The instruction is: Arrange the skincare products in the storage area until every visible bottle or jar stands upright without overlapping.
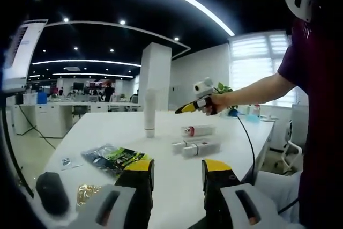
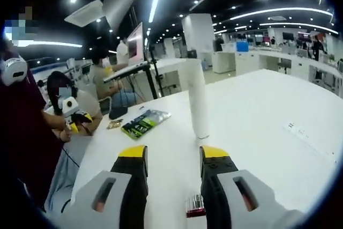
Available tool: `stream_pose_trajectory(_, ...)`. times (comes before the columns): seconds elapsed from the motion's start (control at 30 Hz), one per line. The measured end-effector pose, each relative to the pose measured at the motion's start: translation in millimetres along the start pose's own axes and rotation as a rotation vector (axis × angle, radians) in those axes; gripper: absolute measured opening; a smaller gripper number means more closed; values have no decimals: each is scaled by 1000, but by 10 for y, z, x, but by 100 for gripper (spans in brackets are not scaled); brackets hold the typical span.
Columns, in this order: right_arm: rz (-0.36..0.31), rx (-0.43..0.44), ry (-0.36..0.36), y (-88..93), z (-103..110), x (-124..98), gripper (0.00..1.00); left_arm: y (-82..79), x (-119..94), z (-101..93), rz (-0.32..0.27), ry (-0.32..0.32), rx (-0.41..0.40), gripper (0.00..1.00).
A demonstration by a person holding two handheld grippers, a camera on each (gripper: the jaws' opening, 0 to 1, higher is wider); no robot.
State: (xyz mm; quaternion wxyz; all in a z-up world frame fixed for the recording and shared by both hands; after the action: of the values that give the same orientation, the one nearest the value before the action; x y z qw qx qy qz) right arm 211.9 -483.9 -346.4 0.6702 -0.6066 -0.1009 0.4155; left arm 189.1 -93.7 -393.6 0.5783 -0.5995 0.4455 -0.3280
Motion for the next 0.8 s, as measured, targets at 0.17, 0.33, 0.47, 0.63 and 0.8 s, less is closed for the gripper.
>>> stream_pose_trajectory(0.17,131,23,112,197,-47,-205,38,11,-75,-59,-11,-4,-15,36)
stream_pose_trajectory(0.33,270,41,158,376,-105,-325,37,23,-109,-66,-9,-14,-26,36)
stream_pose_trajectory(0.47,383,39,192,493,-212,-390,37,12,-120,-55,-13,-25,-31,36)
stream_pose_trajectory(0.63,502,62,170,620,-282,-391,34,2,-140,-53,-17,-34,-33,36)
stream_pose_trajectory(0.8,571,41,152,667,-338,-342,33,28,-157,-53,-10,-38,-34,36)
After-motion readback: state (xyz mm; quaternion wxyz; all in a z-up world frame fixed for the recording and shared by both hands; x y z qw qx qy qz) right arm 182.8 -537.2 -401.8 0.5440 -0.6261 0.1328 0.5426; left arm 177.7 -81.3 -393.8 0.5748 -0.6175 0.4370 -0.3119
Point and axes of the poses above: the point that each gripper's makers call its tool centre point, and the gripper's own axes: x roughly forward along the fingers, z roughly to its left, y roughly out of its underside, the point moved 6 cm from there along -x, roughly backward along the fingers, and after that the axes turned 11 degrees about -y, right-handed, at the moved point
